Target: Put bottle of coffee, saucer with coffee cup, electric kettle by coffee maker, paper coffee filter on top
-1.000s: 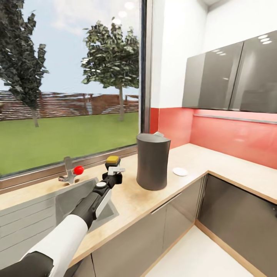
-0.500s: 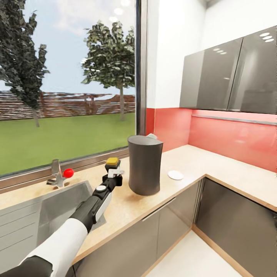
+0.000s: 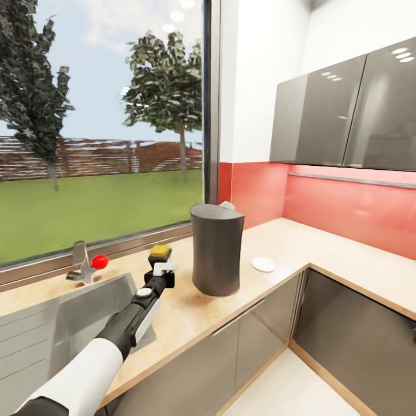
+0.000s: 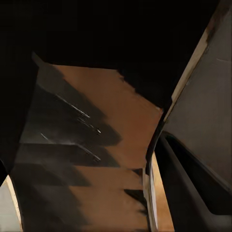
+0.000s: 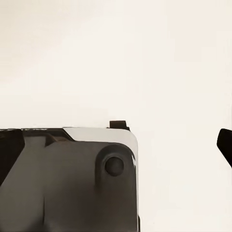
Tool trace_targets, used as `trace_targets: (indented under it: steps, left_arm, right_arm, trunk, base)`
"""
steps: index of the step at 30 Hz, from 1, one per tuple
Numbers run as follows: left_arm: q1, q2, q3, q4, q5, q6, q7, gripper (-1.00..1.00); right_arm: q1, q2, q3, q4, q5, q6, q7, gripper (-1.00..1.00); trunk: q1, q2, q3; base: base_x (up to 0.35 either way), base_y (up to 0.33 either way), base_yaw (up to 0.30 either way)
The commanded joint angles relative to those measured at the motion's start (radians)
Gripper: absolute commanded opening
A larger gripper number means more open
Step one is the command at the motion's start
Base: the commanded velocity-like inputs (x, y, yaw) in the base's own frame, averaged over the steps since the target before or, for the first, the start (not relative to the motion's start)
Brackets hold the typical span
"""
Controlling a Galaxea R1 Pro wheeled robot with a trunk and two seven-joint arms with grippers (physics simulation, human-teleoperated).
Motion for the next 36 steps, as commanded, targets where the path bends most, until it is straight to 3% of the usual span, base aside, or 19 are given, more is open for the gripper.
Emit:
trace_targets:
  steps: [1,18,26,36]
  left_arm:
    - [0.005,0.0,-0.006,-0.002,0.008,0.003,0.01,-1.0]
    - [0.022,0.0,-0.007,0.001,0.011,-0.021,0.014,-1.0]
    - [0.05,-0.001,-0.006,0.067,0.019,-0.022,0.012,-1.0]
    - [0.05,-0.007,-0.009,0.077,0.021,-0.024,0.012,-1.0]
  right_arm:
    - [0.0,0.0,-0.009,0.002,0.008,-0.003,-0.002,1.0]
    - [-0.001,-0.001,-0.009,0.006,0.01,-0.003,-0.003,1.0]
    - [0.0,-0.001,-0.009,0.02,0.011,-0.003,-0.003,1.0]
    - [-0.001,-0.001,-0.009,0.021,0.011,-0.003,-0.003,1.0]
  trunk:
    - [0.001,-0.001,0.0]
    - [0.001,-0.001,0.0]
    - [0.001,-0.001,0.0]
    - [0.001,-0.001,0.0]
  base:
    - [0.311,0.0,0.0]
    - [0.247,0.0,0.0]
    - [0.02,0.0,0.0]
    - [0.076,0.0,0.0]
